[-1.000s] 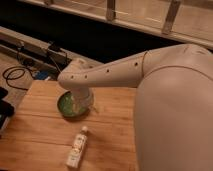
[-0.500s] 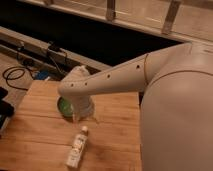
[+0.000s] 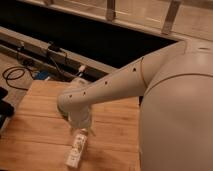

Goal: Place the bottle in the ceramic bowl

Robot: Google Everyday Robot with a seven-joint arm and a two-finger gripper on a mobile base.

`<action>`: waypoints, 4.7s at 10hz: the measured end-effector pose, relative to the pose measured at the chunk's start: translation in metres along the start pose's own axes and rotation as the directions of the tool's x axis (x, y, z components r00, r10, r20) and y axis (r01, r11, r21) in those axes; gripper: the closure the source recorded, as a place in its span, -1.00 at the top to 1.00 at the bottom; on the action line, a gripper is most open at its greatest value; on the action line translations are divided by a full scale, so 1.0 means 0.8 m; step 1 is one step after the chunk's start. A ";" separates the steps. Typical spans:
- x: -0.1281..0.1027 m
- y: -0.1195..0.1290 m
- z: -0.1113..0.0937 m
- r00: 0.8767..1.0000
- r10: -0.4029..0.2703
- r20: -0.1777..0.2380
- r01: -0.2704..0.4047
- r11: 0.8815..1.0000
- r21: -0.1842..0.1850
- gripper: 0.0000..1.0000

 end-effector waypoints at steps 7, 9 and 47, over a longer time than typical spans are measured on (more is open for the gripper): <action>0.002 0.009 0.016 0.999 -0.033 -0.030 0.033 0.999 -0.016 0.30; 0.009 0.022 0.038 0.996 -0.060 -0.065 0.058 0.998 -0.036 0.30; -0.187 0.122 -0.034 0.971 -0.199 0.130 0.229 0.933 -0.278 -1.00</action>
